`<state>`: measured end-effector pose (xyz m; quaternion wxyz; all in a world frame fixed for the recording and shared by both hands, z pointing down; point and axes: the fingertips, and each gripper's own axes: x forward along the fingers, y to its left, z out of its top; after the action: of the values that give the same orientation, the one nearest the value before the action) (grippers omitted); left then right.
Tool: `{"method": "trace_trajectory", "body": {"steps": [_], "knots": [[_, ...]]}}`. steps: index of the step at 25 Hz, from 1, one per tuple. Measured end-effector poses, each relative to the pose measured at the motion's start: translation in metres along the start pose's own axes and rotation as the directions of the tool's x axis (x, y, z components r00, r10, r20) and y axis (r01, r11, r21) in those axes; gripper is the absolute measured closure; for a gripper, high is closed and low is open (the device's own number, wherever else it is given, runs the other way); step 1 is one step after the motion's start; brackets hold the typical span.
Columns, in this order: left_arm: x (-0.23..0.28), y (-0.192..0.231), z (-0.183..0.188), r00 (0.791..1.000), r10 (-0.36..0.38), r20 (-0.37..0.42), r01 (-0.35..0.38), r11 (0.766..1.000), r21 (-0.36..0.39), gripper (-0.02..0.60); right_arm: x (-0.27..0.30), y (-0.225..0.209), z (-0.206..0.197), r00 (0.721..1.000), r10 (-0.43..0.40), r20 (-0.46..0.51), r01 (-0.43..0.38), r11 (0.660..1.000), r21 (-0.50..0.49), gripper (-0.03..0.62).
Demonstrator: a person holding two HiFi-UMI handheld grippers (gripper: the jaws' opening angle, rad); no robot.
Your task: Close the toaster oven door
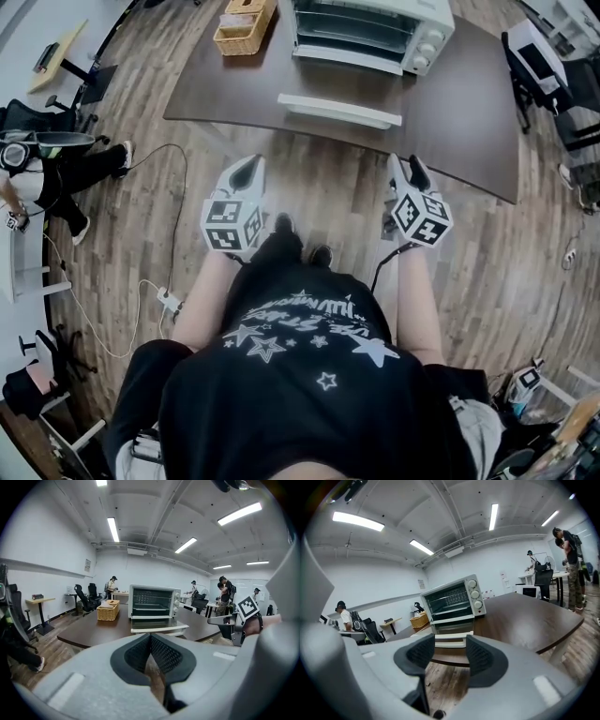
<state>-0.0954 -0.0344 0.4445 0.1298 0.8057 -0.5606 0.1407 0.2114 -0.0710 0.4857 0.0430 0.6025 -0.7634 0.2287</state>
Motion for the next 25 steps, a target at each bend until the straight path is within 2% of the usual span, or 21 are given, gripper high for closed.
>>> {"method": "trace_trajectory", "body": {"steps": [13,25], "knots": [[0.062,0.011,-0.002,0.995,-0.079,-0.053,0.080,0.997,0.019,0.571,0.046,-0.010,-0.011,0.996,-0.062,-0.057,0.062,0.998,-0.004,0.382],[0.135,0.046,0.008,0.988,-0.112,-0.103,0.113,0.994,0.007,0.571,0.114,-0.030,-0.033,0.975,-0.128,-0.182,0.129,0.992,-0.008,0.384]]}}
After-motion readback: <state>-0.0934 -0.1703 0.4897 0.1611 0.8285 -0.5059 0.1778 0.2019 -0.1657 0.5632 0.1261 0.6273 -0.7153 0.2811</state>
